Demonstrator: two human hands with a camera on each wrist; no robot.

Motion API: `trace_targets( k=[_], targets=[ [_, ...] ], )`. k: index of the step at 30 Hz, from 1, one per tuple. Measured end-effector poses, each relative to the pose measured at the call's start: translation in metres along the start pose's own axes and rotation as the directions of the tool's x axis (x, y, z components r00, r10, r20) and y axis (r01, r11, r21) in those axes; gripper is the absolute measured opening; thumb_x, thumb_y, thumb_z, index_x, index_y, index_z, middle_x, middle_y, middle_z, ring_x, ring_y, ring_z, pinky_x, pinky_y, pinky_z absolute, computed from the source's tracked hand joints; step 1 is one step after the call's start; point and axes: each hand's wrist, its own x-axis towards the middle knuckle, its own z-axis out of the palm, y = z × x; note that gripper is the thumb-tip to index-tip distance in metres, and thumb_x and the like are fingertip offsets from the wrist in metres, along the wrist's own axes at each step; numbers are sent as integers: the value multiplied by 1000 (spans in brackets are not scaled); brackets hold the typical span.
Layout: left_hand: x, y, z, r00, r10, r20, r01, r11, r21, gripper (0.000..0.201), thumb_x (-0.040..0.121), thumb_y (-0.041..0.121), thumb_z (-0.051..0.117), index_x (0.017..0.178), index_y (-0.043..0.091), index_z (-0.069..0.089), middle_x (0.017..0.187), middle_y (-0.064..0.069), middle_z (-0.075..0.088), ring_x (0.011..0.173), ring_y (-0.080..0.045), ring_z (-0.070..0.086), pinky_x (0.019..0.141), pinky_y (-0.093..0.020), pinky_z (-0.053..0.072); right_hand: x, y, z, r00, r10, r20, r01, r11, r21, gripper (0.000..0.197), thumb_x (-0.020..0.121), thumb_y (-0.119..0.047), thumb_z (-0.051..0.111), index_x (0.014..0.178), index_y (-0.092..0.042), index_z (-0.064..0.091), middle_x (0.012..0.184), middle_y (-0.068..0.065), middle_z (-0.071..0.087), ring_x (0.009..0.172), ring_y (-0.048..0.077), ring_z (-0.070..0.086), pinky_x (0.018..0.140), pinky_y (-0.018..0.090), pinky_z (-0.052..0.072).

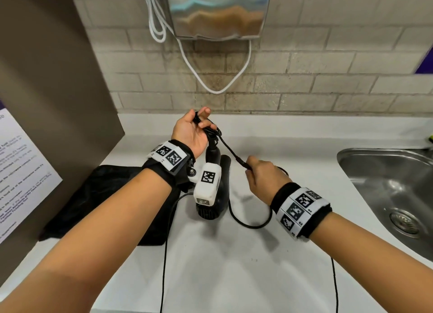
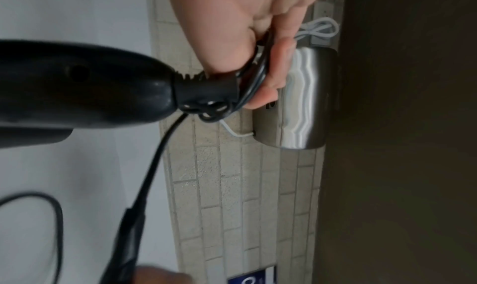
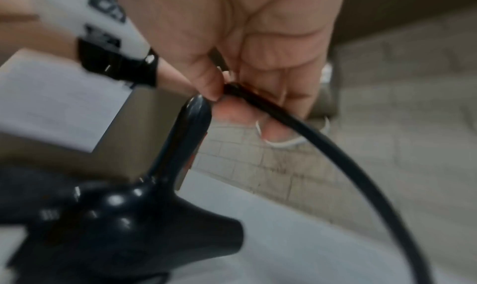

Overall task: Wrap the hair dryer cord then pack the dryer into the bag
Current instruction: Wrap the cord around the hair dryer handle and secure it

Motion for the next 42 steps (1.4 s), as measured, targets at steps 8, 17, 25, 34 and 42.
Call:
trace_targets(
  k=[8, 17, 25, 34, 42],
  targets=[
    [-21, -10, 23, 985, 47, 165, -146, 738, 658, 34, 102, 28, 25, 129, 12, 38, 91, 1, 59, 50, -7, 57, 46, -18, 44, 31, -17, -43, 719, -646, -258, 456, 718, -526, 17, 79, -22, 54, 80, -14, 69, 70, 5, 64, 44, 25, 58, 42, 24, 43],
    [-34, -2, 32, 870, -389, 304, 8, 627, 779, 91, 87, 63, -11, 47, 19, 58, 35, 3, 35, 25, -8, 23, 40, -23, 31, 65, -36, -96, 921, -318, -225, 334, 942, 33, 44, 74, -36, 71, 101, -10, 48, 97, 4, 49, 81, 20, 48, 72, 33, 41],
    [-27, 0, 26, 912, -327, 246, 60, 701, 711, 81, 96, 54, 11, 50, 12, 63, 27, 9, 24, 21, -4, 18, 35, -16, 26, 71, -11, -92, 957, -264, -121, 291, 854, 431, 26, 90, -22, 55, 93, 2, 67, 80, 5, 62, 57, -5, 53, 55, 5, 36],
    [-21, 5, 23, 939, -265, 221, 47, 734, 678, 59, 97, 43, 27, 58, 11, 56, 29, 11, 23, 21, -2, 20, 35, -15, 26, 58, -4, -70, 967, -224, -122, 254, 780, 572, 34, 100, -14, 30, 71, -21, 45, 65, -5, 50, 45, -7, 47, 52, 6, 35],
    [-20, -7, 17, 956, -104, 276, -102, 761, 641, 34, 101, 22, 28, 85, 8, 54, 42, 14, 29, 32, -1, 27, 55, -20, 50, 67, -3, -65, 964, -105, -243, 211, 859, 467, 31, 99, -16, 32, 70, -17, 42, 59, -6, 45, 53, 4, 41, 51, 8, 34]
  ],
)
